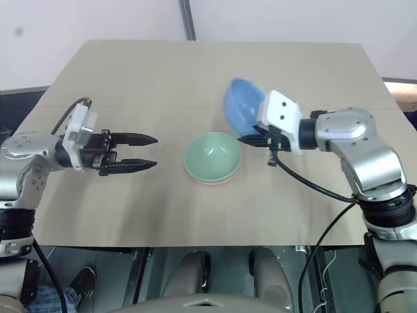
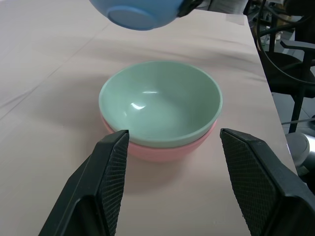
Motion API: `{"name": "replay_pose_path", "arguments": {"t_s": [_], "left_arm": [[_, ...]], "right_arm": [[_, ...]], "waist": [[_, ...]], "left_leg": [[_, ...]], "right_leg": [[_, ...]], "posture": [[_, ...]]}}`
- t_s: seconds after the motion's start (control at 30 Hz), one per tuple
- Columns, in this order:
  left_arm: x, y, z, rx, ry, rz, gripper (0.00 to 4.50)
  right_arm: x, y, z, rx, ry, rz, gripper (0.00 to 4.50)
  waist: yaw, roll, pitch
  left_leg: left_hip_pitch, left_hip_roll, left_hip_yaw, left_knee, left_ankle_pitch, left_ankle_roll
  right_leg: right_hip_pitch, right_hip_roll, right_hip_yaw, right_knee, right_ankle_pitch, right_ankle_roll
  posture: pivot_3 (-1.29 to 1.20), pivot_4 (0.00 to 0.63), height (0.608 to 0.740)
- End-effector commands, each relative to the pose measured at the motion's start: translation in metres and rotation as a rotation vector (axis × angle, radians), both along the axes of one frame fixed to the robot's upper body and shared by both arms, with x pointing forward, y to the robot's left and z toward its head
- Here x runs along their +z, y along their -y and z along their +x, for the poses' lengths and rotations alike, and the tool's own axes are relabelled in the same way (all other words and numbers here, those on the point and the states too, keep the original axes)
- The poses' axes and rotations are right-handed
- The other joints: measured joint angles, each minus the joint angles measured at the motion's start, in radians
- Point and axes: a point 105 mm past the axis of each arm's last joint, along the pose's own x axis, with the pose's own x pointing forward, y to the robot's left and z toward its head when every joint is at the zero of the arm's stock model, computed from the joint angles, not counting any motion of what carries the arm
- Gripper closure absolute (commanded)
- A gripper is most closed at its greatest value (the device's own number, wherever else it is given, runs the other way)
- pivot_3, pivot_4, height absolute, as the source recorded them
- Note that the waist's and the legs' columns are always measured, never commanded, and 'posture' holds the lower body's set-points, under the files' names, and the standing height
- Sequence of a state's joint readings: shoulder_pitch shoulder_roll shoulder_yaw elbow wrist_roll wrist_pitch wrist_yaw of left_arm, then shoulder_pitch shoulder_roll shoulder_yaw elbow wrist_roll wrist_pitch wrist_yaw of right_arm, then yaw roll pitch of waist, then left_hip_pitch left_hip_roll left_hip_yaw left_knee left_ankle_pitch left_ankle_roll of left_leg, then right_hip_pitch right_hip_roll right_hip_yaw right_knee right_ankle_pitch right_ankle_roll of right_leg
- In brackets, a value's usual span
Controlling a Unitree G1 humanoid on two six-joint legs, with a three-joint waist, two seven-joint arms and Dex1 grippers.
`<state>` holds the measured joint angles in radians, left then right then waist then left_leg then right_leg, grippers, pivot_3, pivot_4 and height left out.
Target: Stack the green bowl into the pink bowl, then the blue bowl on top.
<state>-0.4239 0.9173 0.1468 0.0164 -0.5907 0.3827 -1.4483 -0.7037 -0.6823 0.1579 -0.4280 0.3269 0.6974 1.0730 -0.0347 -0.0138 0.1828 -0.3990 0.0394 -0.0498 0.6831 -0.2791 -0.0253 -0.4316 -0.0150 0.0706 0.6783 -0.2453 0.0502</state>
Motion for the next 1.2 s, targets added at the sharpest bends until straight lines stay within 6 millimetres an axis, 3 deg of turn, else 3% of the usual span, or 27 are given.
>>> {"name": "replay_pose_path", "arguments": {"t_s": [0.03,0.17,0.37,0.6,0.7,0.83,1.07,1.17,1.2], "left_arm": [[0.010,0.000,0.000,-0.012,0.046,0.011,1.38],[0.010,-0.001,-0.001,-0.015,0.043,0.013,1.38],[0.009,-0.001,-0.001,-0.011,0.040,0.008,1.38],[0.008,-0.001,-0.001,-0.011,0.041,0.014,1.38],[0.009,-0.001,-0.001,-0.010,0.042,0.015,1.38],[0.009,-0.002,-0.002,-0.009,0.040,0.017,1.38],[0.009,-0.003,-0.003,-0.002,0.026,0.011,1.38],[0.009,-0.003,-0.005,0.005,0.021,0.012,1.38],[0.009,-0.005,-0.005,0.016,0.017,0.012,1.38]], "right_arm": [[0.007,-0.015,-0.016,0.089,0.037,-0.001,4.43],[-0.003,-0.024,-0.024,0.142,0.021,-0.034,4.43],[-0.023,-0.040,-0.017,0.156,0.092,-0.124,4.43],[-0.029,-0.058,-0.023,0.252,0.208,-0.197,4.43],[-0.030,-0.061,-0.025,0.268,0.216,-0.202,3.35],[-0.027,-0.057,-0.023,0.260,0.235,-0.206,1.53],[-0.011,-0.033,-0.022,0.206,0.111,-0.156,1.53],[-0.001,-0.013,-0.014,0.148,0.068,-0.120,1.53],[0.002,0.002,-0.008,0.092,0.035,-0.096,1.53]], "waist": [[-0.001,0.000,0.000],[-0.006,0.000,0.000],[-0.008,0.000,0.000],[-0.008,0.000,0.000],[-0.006,0.000,0.000],[-0.006,0.000,0.000],[-0.006,0.000,0.000],[-0.005,0.000,0.000],[-0.006,0.000,0.000]], "left_leg": [[0.000,0.000,0.000,0.000,0.000,0.000],[0.000,0.000,0.000,0.000,0.000,0.000],[0.000,0.000,0.000,0.000,0.000,0.000],[0.001,0.000,0.000,0.000,0.000,0.000],[0.000,0.000,0.000,0.000,0.000,0.000],[0.000,0.000,0.000,0.000,0.000,0.000],[0.001,0.000,0.000,0.000,0.000,0.000],[0.000,0.000,0.000,0.000,0.000,0.000],[0.000,0.000,0.000,0.000,0.000,0.000]], "right_leg": [[0.000,0.000,0.000,0.000,0.000,0.000],[0.000,0.000,0.000,0.000,0.000,0.000],[0.000,0.000,0.000,0.001,0.000,0.000],[0.000,0.000,0.000,0.000,0.000,0.000],[0.000,0.000,0.000,0.000,0.000,0.000],[0.000,0.000,0.000,0.000,0.000,0.000],[0.000,0.000,0.000,0.000,0.000,0.000],[0.000,0.000,0.000,0.000,0.000,0.000],[0.000,0.000,0.000,0.000,0.000,0.000]], "posture": [[0.00,0.150,0.740],[0.00,0.150,0.740],[0.00,0.150,0.740],[0.00,0.150,0.740],[0.00,0.150,0.740],[0.00,0.150,0.740],[0.00,0.150,0.740],[0.00,0.150,0.740],[0.00,0.150,0.740]]}}
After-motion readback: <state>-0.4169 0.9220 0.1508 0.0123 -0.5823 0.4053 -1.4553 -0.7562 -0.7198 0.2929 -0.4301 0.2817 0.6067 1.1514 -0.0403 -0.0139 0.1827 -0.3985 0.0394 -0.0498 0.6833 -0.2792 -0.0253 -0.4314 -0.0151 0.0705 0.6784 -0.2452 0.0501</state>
